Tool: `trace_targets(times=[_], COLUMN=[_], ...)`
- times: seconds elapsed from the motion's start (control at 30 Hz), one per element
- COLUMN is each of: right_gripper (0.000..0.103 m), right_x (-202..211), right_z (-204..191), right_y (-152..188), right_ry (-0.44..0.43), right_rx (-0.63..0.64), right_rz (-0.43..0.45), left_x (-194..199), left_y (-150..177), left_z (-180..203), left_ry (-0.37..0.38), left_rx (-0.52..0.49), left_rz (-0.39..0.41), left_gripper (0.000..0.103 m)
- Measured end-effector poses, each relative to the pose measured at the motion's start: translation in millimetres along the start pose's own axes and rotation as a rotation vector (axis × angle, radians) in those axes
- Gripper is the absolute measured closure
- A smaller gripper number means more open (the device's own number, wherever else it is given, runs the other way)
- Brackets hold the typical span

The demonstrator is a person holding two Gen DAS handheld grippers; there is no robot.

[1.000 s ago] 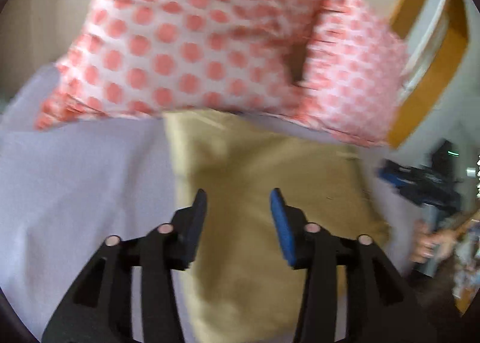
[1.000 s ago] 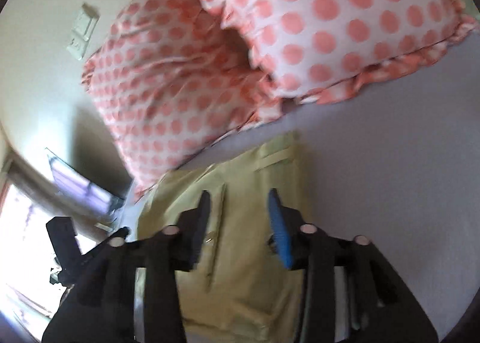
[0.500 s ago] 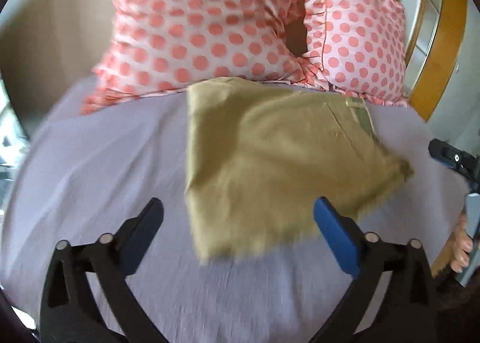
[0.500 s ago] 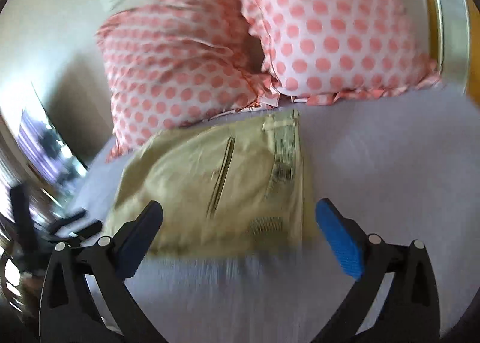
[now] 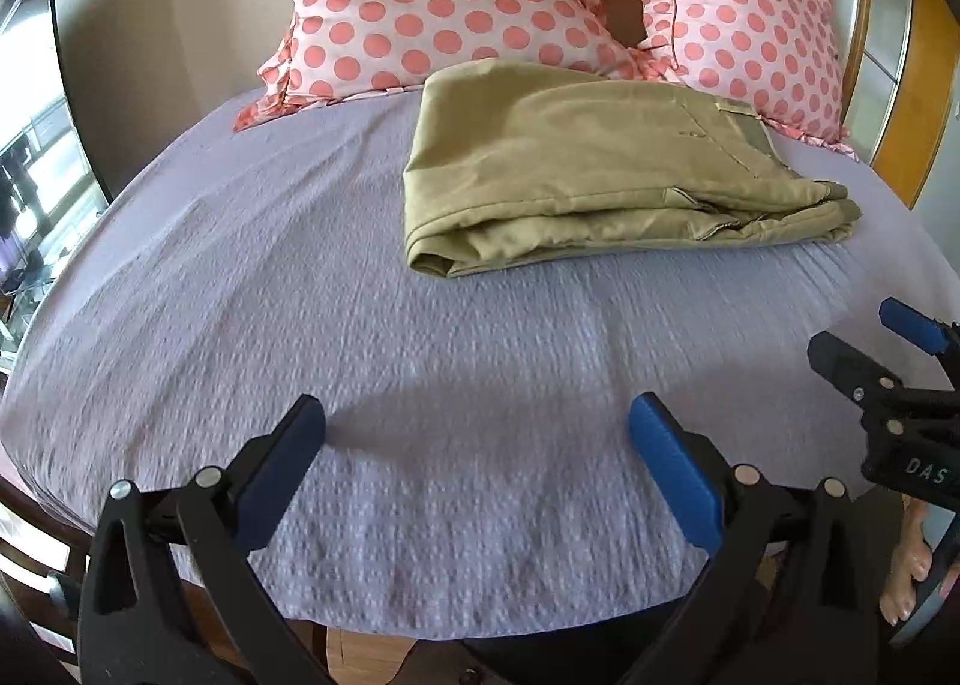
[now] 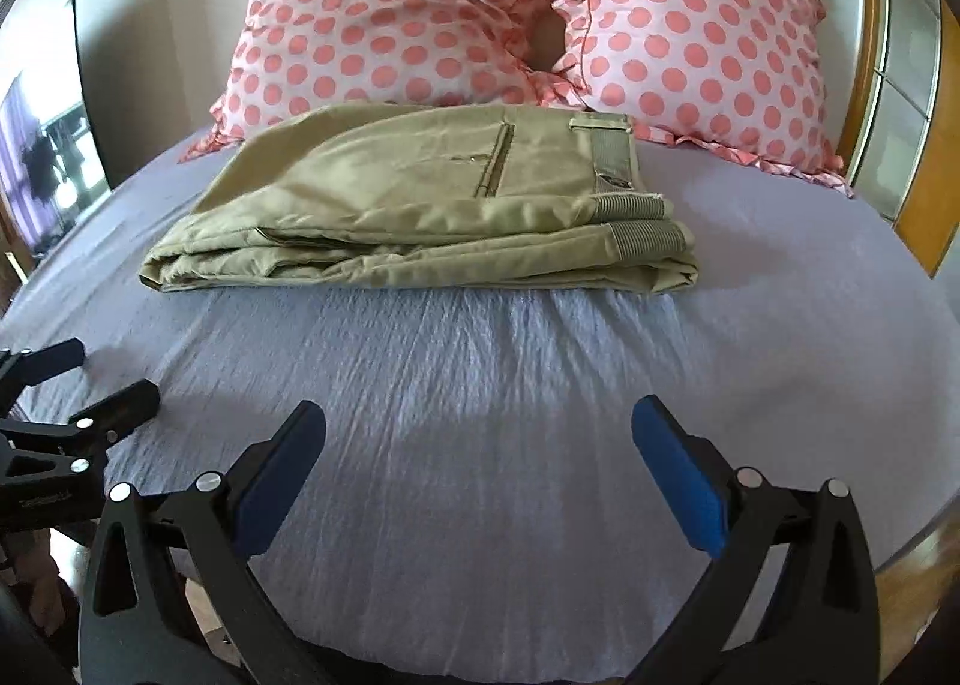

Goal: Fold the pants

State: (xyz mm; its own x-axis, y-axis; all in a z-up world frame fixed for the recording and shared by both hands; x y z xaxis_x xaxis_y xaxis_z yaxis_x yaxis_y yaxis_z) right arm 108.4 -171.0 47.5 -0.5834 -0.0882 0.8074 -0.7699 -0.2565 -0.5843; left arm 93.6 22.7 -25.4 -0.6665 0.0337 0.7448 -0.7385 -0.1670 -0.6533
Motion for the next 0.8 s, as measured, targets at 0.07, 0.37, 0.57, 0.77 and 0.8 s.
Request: trace_targets(times=[0.07,0.37,0.57,0.77,0.8], right_gripper=[0.001,0.001,0.001,0.001,0.001], right_x=[-3.8,-0.2,-0.7,-0.5,-0.6], right_z=[0.6,0.3,0.0,-0.1,-0.1], right_y=[4.7,7.4,7.6,7.7,7.7], right_ry=[-0.006,0.011,0.01,0.011,0.01], right_rx=[-0.02,-0.025,-0.024,-0.024,-0.024], right_rz=[-0.024,-0.021,-0.024,-0.022,-0.022], left_x=[1.3,2.8,3.2,3.0,3.0], left_y=[2.6,4.9,5.1,5.2,5.3], left_z=[-0.4,0.5,0.5,0.9,1.0], left_ry=[0.005,0.011,0.013,0.012,0.012], left_rx=[0.0,-0.006,-0.006,-0.007,-0.007], left_rz=[0.013,0.046,0.052,0.052,0.052], left_gripper=[0.002,0.002,0.002,0.002,0.002])
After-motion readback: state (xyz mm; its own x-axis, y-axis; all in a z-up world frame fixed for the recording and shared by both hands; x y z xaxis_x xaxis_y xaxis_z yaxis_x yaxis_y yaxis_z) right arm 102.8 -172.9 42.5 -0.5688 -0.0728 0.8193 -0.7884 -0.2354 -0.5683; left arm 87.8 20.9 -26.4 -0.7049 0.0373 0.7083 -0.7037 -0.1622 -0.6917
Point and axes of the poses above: each gripper's, at about its wrist camera, not at the fingertips, and x roughly against the way its jaws point, z to its right, y to its underside, the point moved 5 cm from there along -x, roughly the way its jaws point, and after that the axes turned 13 degrees about x, right-handed, at the moved point
